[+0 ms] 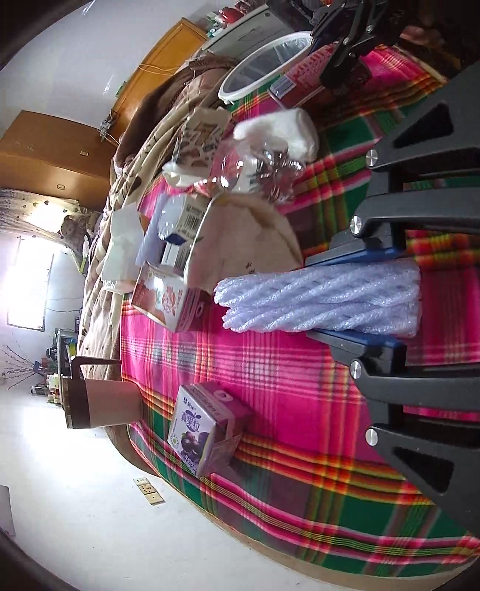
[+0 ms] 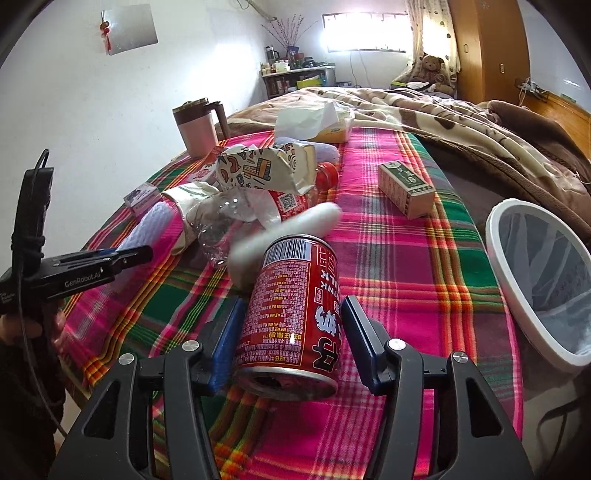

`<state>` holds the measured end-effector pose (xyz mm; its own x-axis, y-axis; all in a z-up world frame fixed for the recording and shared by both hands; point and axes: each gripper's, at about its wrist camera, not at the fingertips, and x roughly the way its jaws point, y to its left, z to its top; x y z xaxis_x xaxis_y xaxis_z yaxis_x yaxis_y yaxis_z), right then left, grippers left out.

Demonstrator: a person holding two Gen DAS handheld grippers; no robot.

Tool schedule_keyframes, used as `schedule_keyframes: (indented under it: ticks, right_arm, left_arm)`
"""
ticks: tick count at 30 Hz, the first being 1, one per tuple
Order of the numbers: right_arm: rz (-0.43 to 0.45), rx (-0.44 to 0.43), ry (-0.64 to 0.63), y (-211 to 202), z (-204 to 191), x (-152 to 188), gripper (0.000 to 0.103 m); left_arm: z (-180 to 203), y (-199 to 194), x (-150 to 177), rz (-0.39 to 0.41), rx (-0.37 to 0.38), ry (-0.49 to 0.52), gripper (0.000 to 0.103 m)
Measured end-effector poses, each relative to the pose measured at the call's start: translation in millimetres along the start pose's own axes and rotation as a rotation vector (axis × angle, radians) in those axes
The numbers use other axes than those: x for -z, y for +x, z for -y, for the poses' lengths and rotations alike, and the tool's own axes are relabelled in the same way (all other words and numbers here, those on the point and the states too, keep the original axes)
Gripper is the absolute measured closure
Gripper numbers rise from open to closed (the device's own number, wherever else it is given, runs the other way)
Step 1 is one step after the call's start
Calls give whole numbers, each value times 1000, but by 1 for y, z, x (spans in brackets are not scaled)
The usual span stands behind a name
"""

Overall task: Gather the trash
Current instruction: 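Carry the foam net with the left tool while the right tool carries the can over the wastebasket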

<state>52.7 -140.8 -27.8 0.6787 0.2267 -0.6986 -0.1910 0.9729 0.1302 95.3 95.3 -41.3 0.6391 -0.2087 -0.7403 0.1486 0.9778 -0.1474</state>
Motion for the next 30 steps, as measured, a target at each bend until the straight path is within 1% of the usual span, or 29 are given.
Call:
schedule_keyframes:
  ticks: [5,11,15,18,23,26,30]
  right_arm:
    - [23,-12,24,-10,11,1,48]
    - [57,-25,58,-20,23,2,49]
    - [71,-29,66,-25,27,2,49]
    - [78,-17,60,-26,30,3,49]
    - [98,-19,96,-35,43,6,49]
    - [119,-20,117,-40,51,3,50]
    - [144,-1,134,-45,61,0,50]
  left_arm:
    - [13,-15,8,25,19,2,72]
    - [33,-25,8,45,42,19,72]
    - [45,-30,5,66,61,26,72]
    - [54,-34,4,77,68,33,72]
    - [68,-40,2,95,81,45,72]
    - [82,-42,-4,111,89,69,72]
    - [104,-42,-12,122,122,101,72]
